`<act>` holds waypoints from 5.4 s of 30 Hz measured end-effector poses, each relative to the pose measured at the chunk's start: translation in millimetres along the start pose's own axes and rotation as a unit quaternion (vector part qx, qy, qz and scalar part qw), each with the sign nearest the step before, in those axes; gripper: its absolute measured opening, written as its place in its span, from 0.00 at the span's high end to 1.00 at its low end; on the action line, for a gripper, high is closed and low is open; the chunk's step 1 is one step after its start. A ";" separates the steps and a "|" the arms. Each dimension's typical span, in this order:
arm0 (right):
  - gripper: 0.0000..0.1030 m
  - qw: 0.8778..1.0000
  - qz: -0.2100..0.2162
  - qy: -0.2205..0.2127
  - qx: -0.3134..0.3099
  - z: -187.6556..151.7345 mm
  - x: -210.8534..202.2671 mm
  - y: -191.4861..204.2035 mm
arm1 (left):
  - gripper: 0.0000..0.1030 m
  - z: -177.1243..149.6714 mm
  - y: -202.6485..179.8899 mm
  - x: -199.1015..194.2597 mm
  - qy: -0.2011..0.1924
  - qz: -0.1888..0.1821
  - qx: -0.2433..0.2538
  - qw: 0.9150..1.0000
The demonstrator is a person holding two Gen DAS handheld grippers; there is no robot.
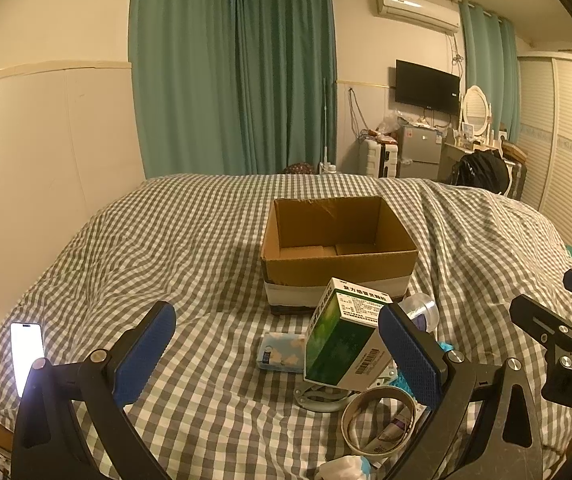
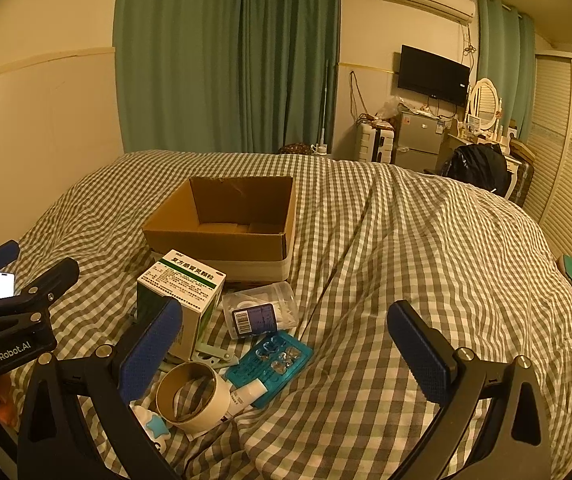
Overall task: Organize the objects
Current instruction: 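Move both tools toward the items beside the cardboard box, then grasp the white plush toy with left tool while right tool grasps the tape roll, then carry both items over the box and open both tools to drop them, then grasp the green-white medicine box with the left tool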
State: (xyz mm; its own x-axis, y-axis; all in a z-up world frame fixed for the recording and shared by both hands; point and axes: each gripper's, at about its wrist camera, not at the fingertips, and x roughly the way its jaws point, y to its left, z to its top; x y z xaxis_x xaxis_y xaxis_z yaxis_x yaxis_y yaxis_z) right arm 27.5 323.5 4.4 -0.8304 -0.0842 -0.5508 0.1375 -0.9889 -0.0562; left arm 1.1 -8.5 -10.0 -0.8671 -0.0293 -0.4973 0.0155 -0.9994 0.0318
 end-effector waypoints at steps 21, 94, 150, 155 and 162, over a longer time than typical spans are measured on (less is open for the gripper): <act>0.00 1.000 0.005 -0.004 -0.003 5.3 1.7 -10.7 | 0.00 -3.7 -3.2 3.5 0.005 -0.003 0.003 1.000; 0.92 0.992 0.073 0.011 -0.103 76.4 65.4 29.3 | 0.54 75.2 10.9 44.9 0.055 -0.182 0.005 0.982; 0.13 0.994 0.073 -0.042 -0.070 157.6 71.4 -6.4 | 0.00 138.4 -13.3 121.0 0.025 -0.065 0.023 0.997; 0.07 0.992 0.064 -0.070 -0.084 151.3 12.4 -3.4 | 0.00 135.9 -3.9 67.8 -0.010 -0.062 0.022 0.998; 0.04 0.991 0.052 -0.071 -0.101 124.8 -30.8 7.2 | 0.00 108.7 16.4 21.5 -0.018 -0.043 0.006 0.999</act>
State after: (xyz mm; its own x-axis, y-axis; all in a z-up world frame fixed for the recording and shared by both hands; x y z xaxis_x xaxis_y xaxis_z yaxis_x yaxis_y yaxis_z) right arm -13.3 303.7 124.9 -0.8714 -0.2153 -0.4408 0.3202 -0.9303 -0.1787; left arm -71.5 -23.4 74.0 -0.8824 0.0586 -0.4669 -0.0664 -0.9978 0.0003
